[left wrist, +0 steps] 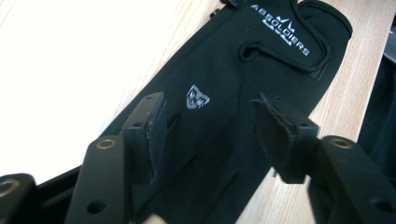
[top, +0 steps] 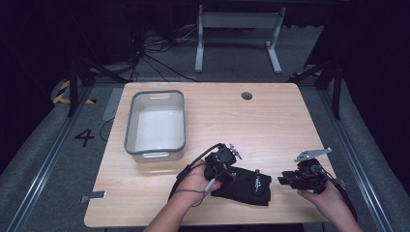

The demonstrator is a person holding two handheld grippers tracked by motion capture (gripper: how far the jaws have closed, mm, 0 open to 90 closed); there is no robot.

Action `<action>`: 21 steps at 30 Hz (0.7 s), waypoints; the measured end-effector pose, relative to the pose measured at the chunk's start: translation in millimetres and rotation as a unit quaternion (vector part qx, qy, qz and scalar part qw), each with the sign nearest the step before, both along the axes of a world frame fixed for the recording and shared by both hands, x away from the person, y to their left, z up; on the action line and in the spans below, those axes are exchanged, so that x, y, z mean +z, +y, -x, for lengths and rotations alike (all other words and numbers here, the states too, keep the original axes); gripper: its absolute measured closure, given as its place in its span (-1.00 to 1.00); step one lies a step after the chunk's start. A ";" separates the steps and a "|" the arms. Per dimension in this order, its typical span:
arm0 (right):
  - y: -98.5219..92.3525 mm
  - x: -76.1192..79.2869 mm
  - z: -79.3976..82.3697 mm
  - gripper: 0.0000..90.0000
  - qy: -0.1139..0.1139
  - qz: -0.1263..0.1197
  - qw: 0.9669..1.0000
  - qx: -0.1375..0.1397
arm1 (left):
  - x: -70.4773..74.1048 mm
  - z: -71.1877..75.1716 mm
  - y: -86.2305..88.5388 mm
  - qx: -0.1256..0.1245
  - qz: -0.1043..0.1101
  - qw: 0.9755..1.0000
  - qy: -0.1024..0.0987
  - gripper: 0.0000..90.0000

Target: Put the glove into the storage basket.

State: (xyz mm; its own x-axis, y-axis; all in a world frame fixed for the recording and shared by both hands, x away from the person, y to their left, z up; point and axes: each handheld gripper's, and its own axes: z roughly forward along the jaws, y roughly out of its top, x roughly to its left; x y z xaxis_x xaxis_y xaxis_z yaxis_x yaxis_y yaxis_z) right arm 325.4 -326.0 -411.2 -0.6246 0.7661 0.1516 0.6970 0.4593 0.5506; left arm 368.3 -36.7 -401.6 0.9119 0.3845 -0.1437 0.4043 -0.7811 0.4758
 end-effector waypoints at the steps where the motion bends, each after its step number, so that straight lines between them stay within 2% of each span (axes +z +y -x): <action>1: -1.7 -0.6 -0.4 0.43 0.001 0.000 1.000 -0.001 | -0.8 0.0 -1.9 -0.004 0.000 1.000 -0.003 -0.05; 2: -2.5 -0.8 -0.2 0.42 0.001 -0.002 1.000 -0.004 | -2.1 -0.2 -4.7 -0.013 0.000 1.000 -0.009 -0.06; 5: -6.2 -1.5 -0.3 0.39 0.003 -0.008 1.000 -0.008 | -4.4 -1.3 -9.4 -0.017 0.000 1.000 -0.009 -0.08; 7: -7.1 -2.1 -0.5 0.38 0.005 -0.011 1.000 -0.010 | -6.1 -1.4 -12.1 -0.020 0.001 1.000 0.002 -0.11; 10: -7.7 -2.0 0.1 0.38 0.006 -0.014 1.000 -0.008 | -9.9 0.2 -15.7 -0.033 -0.002 0.999 -0.011 -0.13; 12: -7.5 -2.0 0.3 0.37 0.007 -0.018 1.000 -0.007 | -12.6 0.4 -17.7 -0.036 -0.002 0.999 -0.009 -0.16; 15: -6.6 -2.5 0.3 0.36 0.009 -0.021 1.000 -0.006 | -16.2 1.5 -20.8 -0.047 -0.007 0.999 -0.010 -0.19; 18: -6.0 -3.5 -0.1 0.33 0.012 -0.023 1.000 -0.005 | -24.2 3.3 -25.7 -0.060 -0.025 0.998 -0.003 -0.25; 21: -5.9 -3.8 -0.4 0.30 0.015 -0.028 0.999 -0.003 | -29.5 3.8 -28.2 -0.063 -0.032 0.997 -0.002 -0.29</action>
